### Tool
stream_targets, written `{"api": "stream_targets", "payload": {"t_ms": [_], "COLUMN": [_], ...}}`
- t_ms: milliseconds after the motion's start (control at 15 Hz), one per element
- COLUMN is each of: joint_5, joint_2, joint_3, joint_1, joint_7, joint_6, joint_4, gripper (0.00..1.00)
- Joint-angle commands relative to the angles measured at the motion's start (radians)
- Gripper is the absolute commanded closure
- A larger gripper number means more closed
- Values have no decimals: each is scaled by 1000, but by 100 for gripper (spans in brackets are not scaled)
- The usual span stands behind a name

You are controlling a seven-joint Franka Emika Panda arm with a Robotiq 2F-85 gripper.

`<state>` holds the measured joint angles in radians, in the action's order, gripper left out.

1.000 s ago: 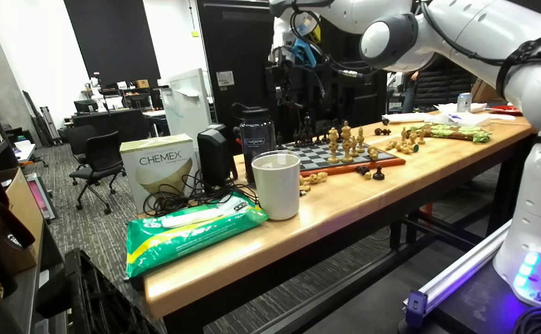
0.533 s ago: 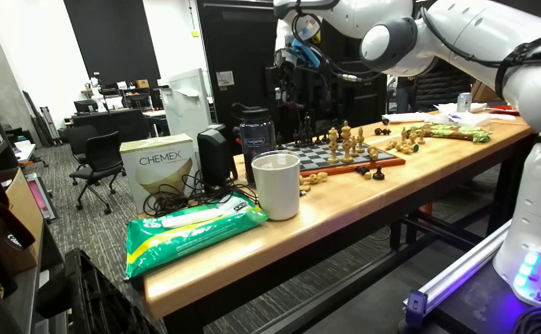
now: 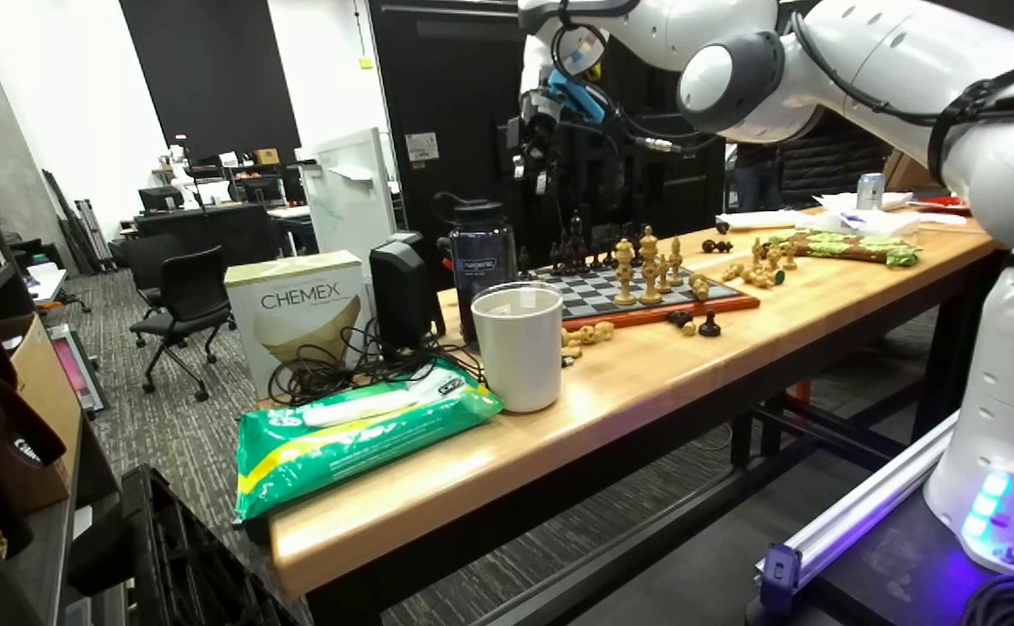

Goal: Put the dark brown chess piece on the board

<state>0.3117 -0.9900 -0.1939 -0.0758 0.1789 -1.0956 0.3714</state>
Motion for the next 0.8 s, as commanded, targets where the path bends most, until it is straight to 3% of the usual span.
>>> {"api": "stream_targets", "payload": {"t_ms": [0,400,733], "joint_5": [5,-16,-146], "joint_2": [11,12,30], "joint_3": [-9,1,65], "joint_1": [-10,-2,50], "joint_7": [-21,11,89], "joint_6": [4,4,-19], "joint_4": [2,-2,0], "gripper": [1,0,0]}}
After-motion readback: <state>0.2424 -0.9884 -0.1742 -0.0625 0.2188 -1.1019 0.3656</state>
